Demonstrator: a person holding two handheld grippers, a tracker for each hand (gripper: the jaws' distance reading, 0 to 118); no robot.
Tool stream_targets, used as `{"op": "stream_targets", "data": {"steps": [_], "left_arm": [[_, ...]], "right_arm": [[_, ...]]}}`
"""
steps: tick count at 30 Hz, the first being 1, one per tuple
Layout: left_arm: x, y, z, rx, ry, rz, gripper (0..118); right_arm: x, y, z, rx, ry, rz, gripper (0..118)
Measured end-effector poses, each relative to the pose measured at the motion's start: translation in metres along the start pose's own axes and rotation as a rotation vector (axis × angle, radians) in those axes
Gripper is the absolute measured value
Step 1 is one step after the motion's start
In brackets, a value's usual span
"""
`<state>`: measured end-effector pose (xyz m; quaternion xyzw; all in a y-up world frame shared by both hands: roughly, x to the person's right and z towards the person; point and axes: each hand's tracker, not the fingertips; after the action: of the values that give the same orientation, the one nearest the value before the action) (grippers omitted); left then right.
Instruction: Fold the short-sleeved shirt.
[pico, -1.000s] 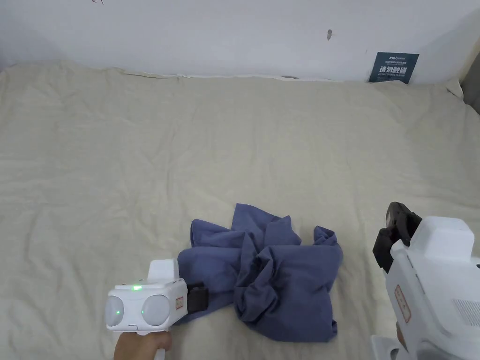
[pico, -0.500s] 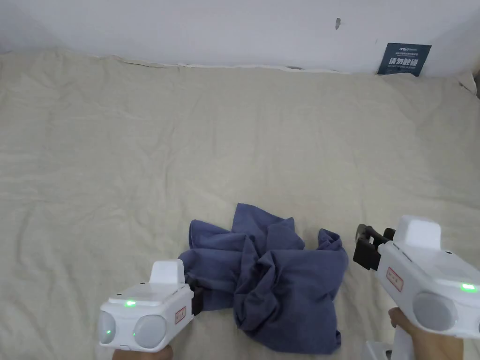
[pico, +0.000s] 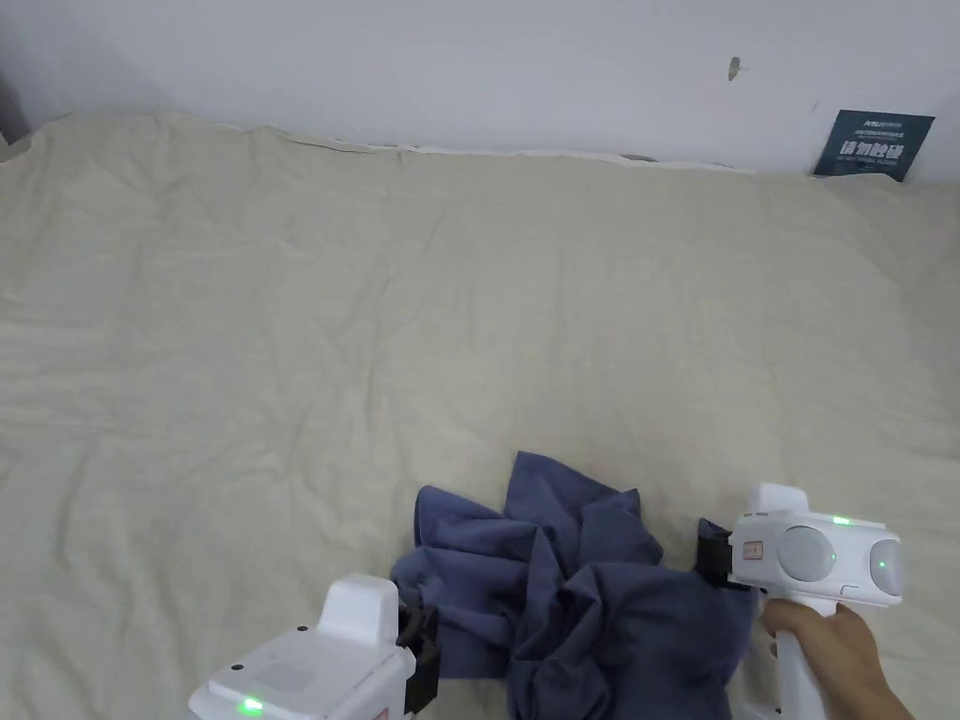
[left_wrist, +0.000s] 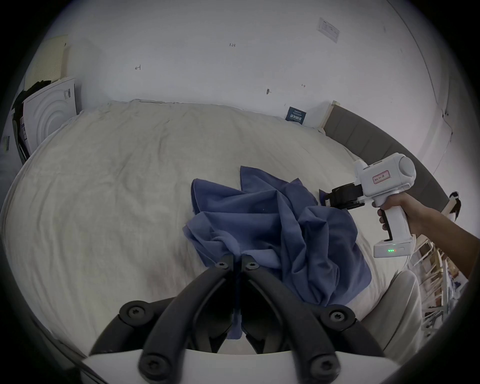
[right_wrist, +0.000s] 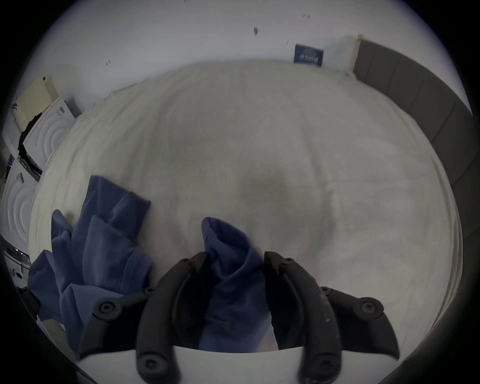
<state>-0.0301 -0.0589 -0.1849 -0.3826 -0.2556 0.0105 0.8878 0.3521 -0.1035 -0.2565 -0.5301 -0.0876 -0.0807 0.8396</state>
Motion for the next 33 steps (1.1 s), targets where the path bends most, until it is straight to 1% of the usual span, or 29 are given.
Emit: {"op": "stream_targets", "data": {"steps": [1,2,4,5,6,7,10,12,14,16,17,21,23,25,27,29,30,33], "left_arm": [[-0.001,0.000,0.000,-0.005,0.002,0.002,5],[-0.002,-0.001,0.001,-0.011,0.001,0.011,5],[-0.006,-0.001,0.002,-0.010,-0.010,0.050,5],[-0.008,0.001,0.003,-0.013,-0.013,0.077,5],[-0.010,0.003,0.004,-0.011,-0.017,0.099,5],[-0.013,0.007,0.006,0.006,-0.023,0.128,5],[-0.018,0.025,0.014,0.035,-0.026,0.147,5],[-0.024,0.046,0.022,0.083,-0.020,0.147,5],[-0.032,0.076,0.031,0.132,0.021,0.130,5],[-0.045,0.108,0.044,0.200,0.039,0.108,5],[-0.051,0.126,0.050,0.223,0.050,0.103,5],[-0.072,0.200,0.077,0.326,0.142,0.068,5],[-0.081,0.240,0.091,0.383,0.215,0.036,5],[-0.093,0.279,0.102,0.415,0.235,0.071,5],[-0.101,0.316,0.111,0.435,0.227,0.094,5],[-0.101,0.350,0.119,0.483,0.297,0.079,5],[-0.100,0.364,0.123,0.505,0.319,0.058,5],[-0.101,0.405,0.128,0.545,0.332,0.055,5]], "right_arm": [[-0.005,-0.003,0.011,0.056,-0.024,-0.003,21],[-0.007,-0.003,0.018,0.064,-0.015,0.005,6],[-0.010,-0.004,0.028,0.078,0.004,0.014,6],[-0.019,-0.008,0.048,0.087,-0.007,0.030,6],[-0.020,-0.008,0.057,0.126,-0.011,0.057,6],[-0.020,-0.009,0.072,0.176,-0.013,0.058,6],[-0.009,0.001,0.113,0.255,0.017,0.050,6],[-0.007,0.009,0.147,0.325,0.006,0.069,6],[-0.008,0.018,0.190,0.399,0.007,0.086,6],[-0.003,0.031,0.226,0.469,-0.005,0.078,6],[0.018,0.045,0.230,0.501,-0.006,0.075,6],[0.040,0.085,0.274,0.613,-0.038,0.076,6],[0.046,0.107,0.296,0.664,-0.057,0.057,6],[0.053,0.127,0.308,0.713,-0.050,0.029,6],[0.054,0.150,0.321,0.762,-0.062,0.018,6],[0.054,0.171,0.329,0.790,-0.040,-0.004,6],[0.055,0.181,0.332,0.800,-0.004,-0.030,6],[0.050,0.208,0.339,0.834,0.010,-0.046,6]]}}
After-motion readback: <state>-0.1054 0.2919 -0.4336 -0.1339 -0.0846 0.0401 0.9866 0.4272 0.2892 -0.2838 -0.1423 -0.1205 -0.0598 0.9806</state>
